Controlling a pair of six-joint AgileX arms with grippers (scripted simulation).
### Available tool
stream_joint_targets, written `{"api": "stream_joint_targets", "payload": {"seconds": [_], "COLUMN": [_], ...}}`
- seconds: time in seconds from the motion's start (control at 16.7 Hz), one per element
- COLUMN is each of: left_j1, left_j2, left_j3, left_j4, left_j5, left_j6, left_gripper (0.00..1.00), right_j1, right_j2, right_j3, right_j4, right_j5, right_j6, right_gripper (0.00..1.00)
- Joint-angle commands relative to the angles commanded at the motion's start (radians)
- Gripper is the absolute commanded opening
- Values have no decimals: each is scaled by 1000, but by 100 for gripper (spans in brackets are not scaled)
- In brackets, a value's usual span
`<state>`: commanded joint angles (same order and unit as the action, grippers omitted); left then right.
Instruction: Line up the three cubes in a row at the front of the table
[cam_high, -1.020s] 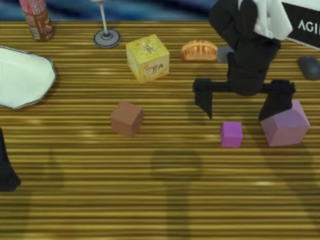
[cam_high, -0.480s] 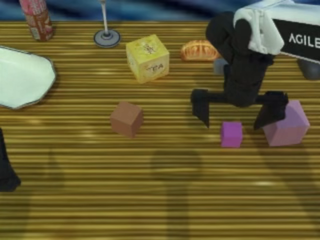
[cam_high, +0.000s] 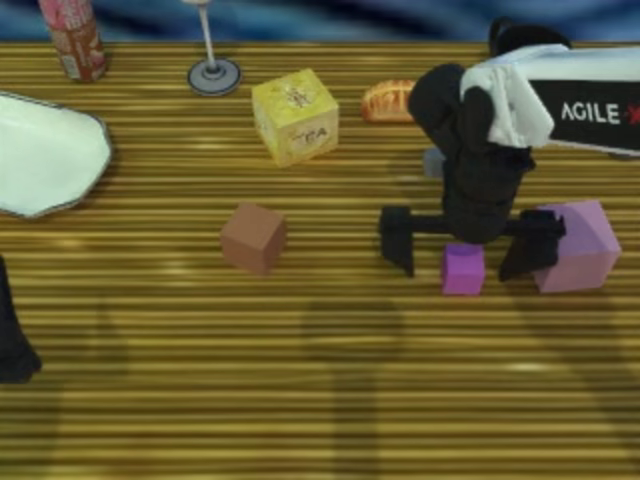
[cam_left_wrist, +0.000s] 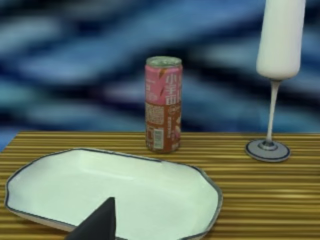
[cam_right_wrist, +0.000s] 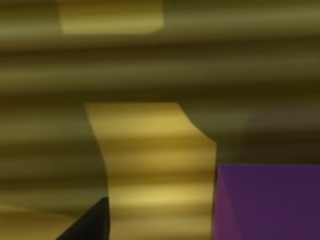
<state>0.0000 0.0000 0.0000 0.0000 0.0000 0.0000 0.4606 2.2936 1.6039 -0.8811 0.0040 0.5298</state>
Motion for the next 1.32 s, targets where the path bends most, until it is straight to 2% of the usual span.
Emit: {"api": "stream_joint_targets", "payload": {"seconds": [0.06, 0.84, 1.32], "left_j1": [0, 0, 0], "left_j2": [0, 0, 0], "left_j3": [0, 0, 0], "left_j4": [0, 0, 0], "left_j5": [0, 0, 0], "left_j6": [0, 0, 0], "left_gripper": [100, 100, 100], "right_j1": [0, 0, 0], "right_j2": [0, 0, 0], "right_j3": [0, 0, 0], "right_j4": [0, 0, 0], "right_j5": [0, 0, 0], "right_j6": [0, 0, 0], "right_gripper": [100, 2, 0]}}
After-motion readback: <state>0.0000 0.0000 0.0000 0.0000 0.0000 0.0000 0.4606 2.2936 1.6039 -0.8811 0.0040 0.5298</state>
